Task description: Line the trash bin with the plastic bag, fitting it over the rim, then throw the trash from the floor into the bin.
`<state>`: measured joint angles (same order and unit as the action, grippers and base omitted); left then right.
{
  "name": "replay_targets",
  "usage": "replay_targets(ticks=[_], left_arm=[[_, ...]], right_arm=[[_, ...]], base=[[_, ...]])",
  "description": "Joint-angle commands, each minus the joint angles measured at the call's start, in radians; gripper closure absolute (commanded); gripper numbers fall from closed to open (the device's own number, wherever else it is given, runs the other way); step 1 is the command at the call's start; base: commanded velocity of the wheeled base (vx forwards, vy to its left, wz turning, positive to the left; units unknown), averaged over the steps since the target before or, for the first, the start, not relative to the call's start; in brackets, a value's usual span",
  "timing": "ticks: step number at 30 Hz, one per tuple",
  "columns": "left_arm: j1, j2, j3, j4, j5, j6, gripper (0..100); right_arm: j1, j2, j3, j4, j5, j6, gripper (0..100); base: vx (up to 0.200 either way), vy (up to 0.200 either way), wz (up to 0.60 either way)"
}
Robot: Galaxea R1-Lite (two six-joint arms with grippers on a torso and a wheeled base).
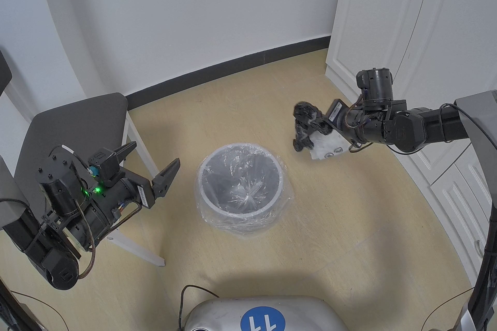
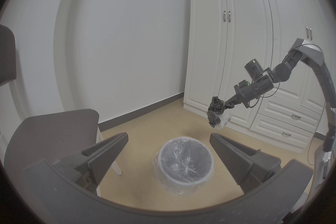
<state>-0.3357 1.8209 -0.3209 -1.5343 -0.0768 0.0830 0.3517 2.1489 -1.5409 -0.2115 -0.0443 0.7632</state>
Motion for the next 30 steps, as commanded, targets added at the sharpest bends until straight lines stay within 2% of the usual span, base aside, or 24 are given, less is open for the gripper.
replay_targets(ticks=[1,7,10,16,20,30], left_arm=[[0.027,-0.011,-0.018,0.000,0.000,0.018,0],[0.067,-0.014,-0.018,0.000,0.000,0.043,0],[0.073,-0.014,-0.020,0.000,-0.001,0.044,0],[0.086,-0.011,-0.009,0.000,-0.001,0.092,0],[0.086,-0.008,-0.004,0.000,0.000,0.120,0],[0.086,-0.006,-0.003,0.000,0.000,0.120,0]], right_arm=[[0.107,-0.067,0.082,-0.151,-0.002,0.031,100],[0.185,0.008,0.087,-0.305,-0.011,0.033,100],[0.196,0.026,0.087,-0.330,-0.003,0.033,100],[0.270,0.091,0.074,-0.398,0.004,0.031,100],[0.294,0.138,0.068,-0.453,0.023,0.033,100],[0.300,0.246,0.067,-0.548,0.058,0.076,100]], base=[[0.000,0.000,0.00],[0.000,0.000,0.00],[0.000,0.000,0.00],[0.000,0.000,0.00],[0.000,0.000,0.00],[0.000,0.000,0.00]])
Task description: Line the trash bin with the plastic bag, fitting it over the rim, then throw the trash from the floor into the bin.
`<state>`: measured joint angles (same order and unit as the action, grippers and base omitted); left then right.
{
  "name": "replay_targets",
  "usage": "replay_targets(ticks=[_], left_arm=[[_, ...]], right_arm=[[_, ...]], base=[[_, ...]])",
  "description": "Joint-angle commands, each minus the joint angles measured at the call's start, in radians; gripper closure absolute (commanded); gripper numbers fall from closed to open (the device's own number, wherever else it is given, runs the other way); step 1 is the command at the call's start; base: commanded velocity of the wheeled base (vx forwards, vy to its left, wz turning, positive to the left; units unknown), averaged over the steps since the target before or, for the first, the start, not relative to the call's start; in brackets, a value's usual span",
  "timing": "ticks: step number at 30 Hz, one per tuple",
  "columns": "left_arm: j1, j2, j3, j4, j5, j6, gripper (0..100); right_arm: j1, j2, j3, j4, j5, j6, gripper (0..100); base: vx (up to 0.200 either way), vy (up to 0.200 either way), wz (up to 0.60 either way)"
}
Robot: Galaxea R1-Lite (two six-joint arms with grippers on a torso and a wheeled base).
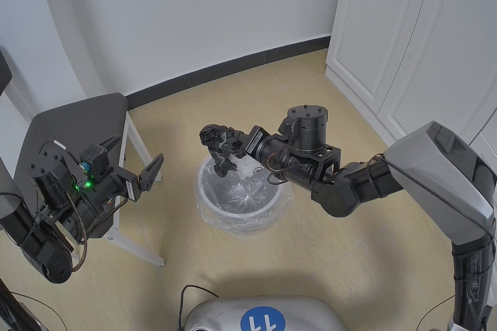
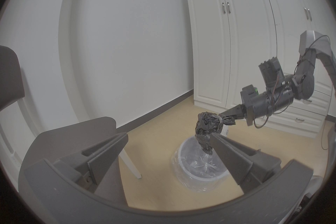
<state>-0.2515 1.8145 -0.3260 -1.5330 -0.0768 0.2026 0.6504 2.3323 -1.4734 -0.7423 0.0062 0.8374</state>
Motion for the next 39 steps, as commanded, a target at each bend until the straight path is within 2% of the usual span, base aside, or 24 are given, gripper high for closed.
replay_targets(ticks=[1,12,16,19,39], left_arm=[[0.001,-0.001,0.004,-0.001,0.000,0.000,0],[0.003,-0.006,0.004,-0.001,0.000,0.000,0],[0.003,-0.006,0.002,-0.001,-0.001,0.000,0],[0.003,-0.004,0.004,-0.001,-0.001,0.000,0],[0.003,-0.003,0.005,-0.001,0.000,0.000,0]], right_arm=[[0.002,0.082,-0.001,-0.043,0.009,0.003,100],[0.006,0.226,-0.007,-0.190,0.025,0.011,100],[-0.003,0.246,-0.007,-0.249,0.058,0.078,100],[-0.012,0.262,-0.008,-0.253,0.081,0.114,100],[-0.046,0.334,-0.071,-0.295,0.072,0.161,100]], base=[[0.000,0.000,0.00],[0.000,0.000,0.00],[0.000,0.000,0.00],[0.000,0.000,0.00],[0.000,0.000,0.00]])
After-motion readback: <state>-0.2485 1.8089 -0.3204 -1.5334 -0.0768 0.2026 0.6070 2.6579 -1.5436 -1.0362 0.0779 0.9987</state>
